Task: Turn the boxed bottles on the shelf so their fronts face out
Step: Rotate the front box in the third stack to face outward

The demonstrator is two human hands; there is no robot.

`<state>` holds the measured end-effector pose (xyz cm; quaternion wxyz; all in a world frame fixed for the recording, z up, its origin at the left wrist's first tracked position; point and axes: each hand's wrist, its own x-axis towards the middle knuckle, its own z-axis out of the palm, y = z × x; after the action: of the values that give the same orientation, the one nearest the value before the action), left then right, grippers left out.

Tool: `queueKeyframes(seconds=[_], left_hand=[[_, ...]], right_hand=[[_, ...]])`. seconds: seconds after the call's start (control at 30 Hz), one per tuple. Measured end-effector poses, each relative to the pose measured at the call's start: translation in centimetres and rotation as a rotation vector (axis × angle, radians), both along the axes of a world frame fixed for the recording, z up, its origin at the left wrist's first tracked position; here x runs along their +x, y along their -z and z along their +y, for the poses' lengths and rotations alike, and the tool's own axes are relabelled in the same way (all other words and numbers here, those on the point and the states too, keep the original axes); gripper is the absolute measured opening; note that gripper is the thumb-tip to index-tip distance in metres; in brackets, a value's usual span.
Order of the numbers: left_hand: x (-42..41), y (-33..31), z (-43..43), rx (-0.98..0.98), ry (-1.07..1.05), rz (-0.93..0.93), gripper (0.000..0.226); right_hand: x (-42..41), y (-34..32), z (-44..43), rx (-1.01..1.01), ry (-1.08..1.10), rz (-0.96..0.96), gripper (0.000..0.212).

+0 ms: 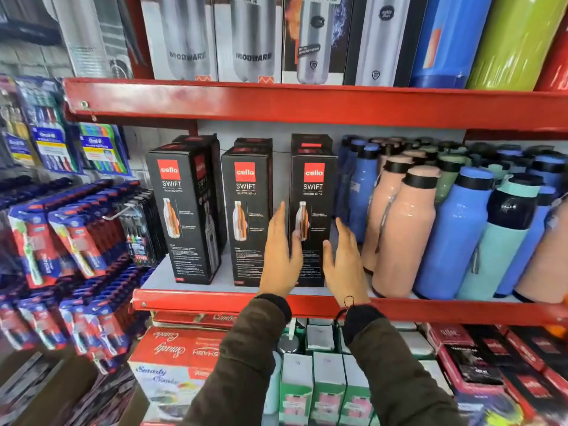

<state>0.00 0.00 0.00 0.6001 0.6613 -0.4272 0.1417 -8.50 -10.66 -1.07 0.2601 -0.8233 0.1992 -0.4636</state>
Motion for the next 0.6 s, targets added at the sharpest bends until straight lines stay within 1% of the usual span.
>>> queueKeyframes(seconds=[0.07, 0.13, 0.2, 0.3, 0.4, 0.6], left_hand=[[0.4, 0.5, -0.5, -0.011, 0.040, 0.129, 0.059], [0.5, 1.1, -0.8, 0.028, 0.062, 0.232, 0.058], [0.9, 1.6, -1.1, 0.049, 0.033, 0.273, 0.054], [1.6, 2.1, -1.3, 0.022, 0.027, 0.356, 0.047], [1.7, 2.2, -1.3, -0.016, 0.022, 0.422, 0.044], [1.8, 2.3, -1.3, -0.093, 0.022, 0.460, 0.042]], right_hand=[[0.2, 0.2, -0.5, 0.118, -0.021, -0.025, 0.044], [0.5, 0.7, -1.0, 0.230, -0.034, -0.043, 0.035], [0.8, 1.2, -1.5, 0.295, -0.053, -0.053, 0.029], [1.0, 1.6, -1.9, 0.360, -0.110, -0.087, 0.024], [1.2, 1.9, -1.8, 0.384, -0.111, -0.141, 0.022], [1.6, 2.3, -1.8, 0.390, -0.087, -0.194, 0.023]])
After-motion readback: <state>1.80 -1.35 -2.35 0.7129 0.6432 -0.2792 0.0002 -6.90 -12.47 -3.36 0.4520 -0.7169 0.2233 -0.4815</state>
